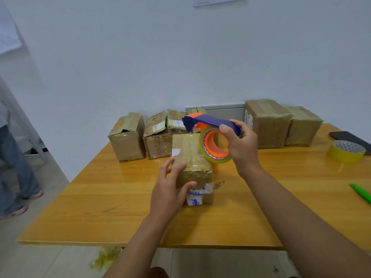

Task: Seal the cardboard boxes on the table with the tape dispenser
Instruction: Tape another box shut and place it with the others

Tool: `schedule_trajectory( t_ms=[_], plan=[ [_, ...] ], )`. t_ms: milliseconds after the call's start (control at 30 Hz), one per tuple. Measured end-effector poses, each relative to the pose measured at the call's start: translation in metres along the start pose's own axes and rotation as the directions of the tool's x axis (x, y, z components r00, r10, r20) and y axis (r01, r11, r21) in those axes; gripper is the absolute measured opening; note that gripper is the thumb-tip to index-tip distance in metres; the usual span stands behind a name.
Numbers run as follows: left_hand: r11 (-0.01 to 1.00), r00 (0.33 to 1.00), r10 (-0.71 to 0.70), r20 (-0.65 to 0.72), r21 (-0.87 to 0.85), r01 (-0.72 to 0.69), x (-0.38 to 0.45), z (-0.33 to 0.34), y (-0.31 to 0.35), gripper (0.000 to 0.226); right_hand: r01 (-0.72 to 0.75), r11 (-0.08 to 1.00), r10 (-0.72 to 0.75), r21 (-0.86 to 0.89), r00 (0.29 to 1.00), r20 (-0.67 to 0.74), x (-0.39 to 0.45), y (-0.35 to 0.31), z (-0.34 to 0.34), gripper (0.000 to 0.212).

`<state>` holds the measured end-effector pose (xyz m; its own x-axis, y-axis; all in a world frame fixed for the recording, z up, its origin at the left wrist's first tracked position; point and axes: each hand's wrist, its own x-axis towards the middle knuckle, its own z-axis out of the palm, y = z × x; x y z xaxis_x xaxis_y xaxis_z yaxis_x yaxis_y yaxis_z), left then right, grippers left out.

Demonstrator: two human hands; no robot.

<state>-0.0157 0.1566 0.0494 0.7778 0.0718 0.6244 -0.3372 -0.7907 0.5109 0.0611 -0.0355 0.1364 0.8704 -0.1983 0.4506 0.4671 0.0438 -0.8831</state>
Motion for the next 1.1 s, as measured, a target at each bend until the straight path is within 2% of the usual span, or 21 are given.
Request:
schedule_trajectory(
  t_ms=[133,300,433,533,633,800,900,1100],
  plan=[
    [0.997,0.998,0.061,-0.02,0.051,-0.059,-0.005,0.005,0.014,0.057,-0.037,0.995,0.05,0.098,0.99,-0.129,0.007,0.002,-0.03,0.026],
    [0.983,0.986,0.162,0.03,0.084,-0.164,-0.004,0.029,0.045,0.056,-0.012,0.988,0.052,0.154,0.965,-0.257,0.016,0.001,-0.071,0.03],
    [0.975,0.981,0.186,0.054,0.114,-0.191,0.009,0.054,0.067,0.051,0.017,0.996,0.014,0.093,0.946,-0.325,0.018,0.008,-0.106,0.029],
    [0.96,0.97,0.236,0.055,0.142,-0.242,0.021,0.074,0.082,0.05,0.026,0.999,-0.015,0.023,0.918,-0.397,0.017,0.016,-0.131,0.04],
    [0.949,0.972,0.221,0.074,0.214,-0.232,0.034,0.095,0.093,0.049,0.024,1.0,-0.026,-0.011,0.888,-0.458,0.014,0.028,-0.153,0.052],
    [0.946,0.98,0.15,0.134,0.269,-0.181,0.06,0.124,0.093,0.044,-0.03,0.994,-0.023,-0.103,0.876,-0.482,0.005,0.06,-0.173,0.045],
    [0.94,0.978,0.143,0.149,0.289,-0.182,0.08,0.138,0.088,0.041,-0.074,0.989,0.001,-0.129,0.872,-0.49,0.001,0.079,-0.173,0.055],
    [0.852,0.967,0.122,0.222,0.477,-0.217,0.135,0.165,0.071,0.049,-0.121,0.965,-0.006,-0.235,0.878,-0.478,0.002,0.111,-0.168,0.054]
  ],
)
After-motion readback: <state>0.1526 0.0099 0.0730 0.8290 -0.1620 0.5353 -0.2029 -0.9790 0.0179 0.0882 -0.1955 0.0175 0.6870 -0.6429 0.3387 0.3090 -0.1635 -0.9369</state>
